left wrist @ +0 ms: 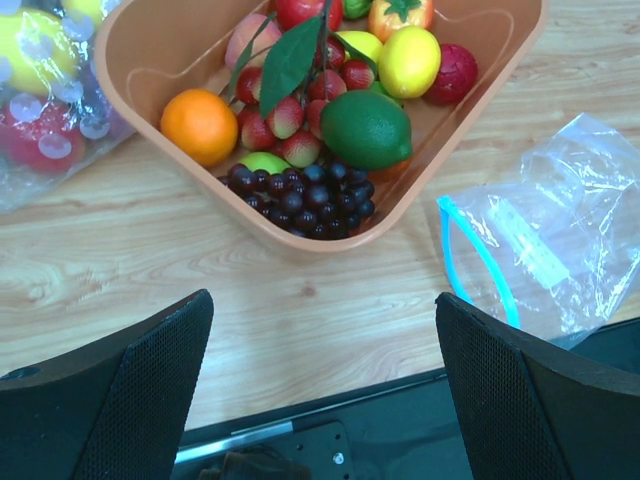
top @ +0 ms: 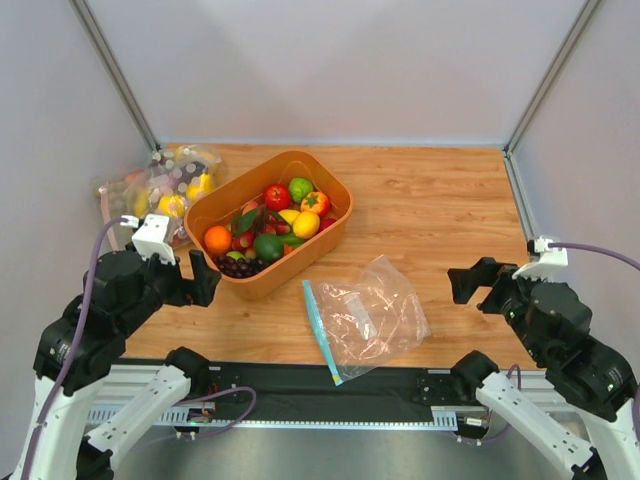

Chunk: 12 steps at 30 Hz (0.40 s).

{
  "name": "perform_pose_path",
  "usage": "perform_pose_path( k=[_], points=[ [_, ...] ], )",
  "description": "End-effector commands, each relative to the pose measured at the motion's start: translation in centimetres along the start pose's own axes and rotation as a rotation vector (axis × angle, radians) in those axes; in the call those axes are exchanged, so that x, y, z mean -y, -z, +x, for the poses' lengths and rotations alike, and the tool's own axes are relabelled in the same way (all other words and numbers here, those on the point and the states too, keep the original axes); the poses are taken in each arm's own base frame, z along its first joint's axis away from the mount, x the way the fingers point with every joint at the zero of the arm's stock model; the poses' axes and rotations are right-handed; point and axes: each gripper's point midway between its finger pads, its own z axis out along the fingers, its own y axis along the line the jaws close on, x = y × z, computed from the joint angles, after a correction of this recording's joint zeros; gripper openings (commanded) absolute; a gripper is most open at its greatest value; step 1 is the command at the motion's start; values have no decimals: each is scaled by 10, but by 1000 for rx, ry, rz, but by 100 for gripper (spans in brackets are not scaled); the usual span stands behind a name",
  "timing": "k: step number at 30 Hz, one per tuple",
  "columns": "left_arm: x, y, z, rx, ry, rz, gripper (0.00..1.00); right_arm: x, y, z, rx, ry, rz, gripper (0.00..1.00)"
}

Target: Open the zip-top bag and remove the fake food

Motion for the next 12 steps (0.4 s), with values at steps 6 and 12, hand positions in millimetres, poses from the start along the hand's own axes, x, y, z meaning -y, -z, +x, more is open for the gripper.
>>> perform_pose_path(
  k=[6, 12],
  points=[
    [-5, 18, -4, 29, 4, -14, 99, 7, 13, -12, 46, 9, 9, 100],
    [-10, 22, -4, 37, 4, -37, 99, 9, 13, -13, 48, 10, 20, 100]
  ],
)
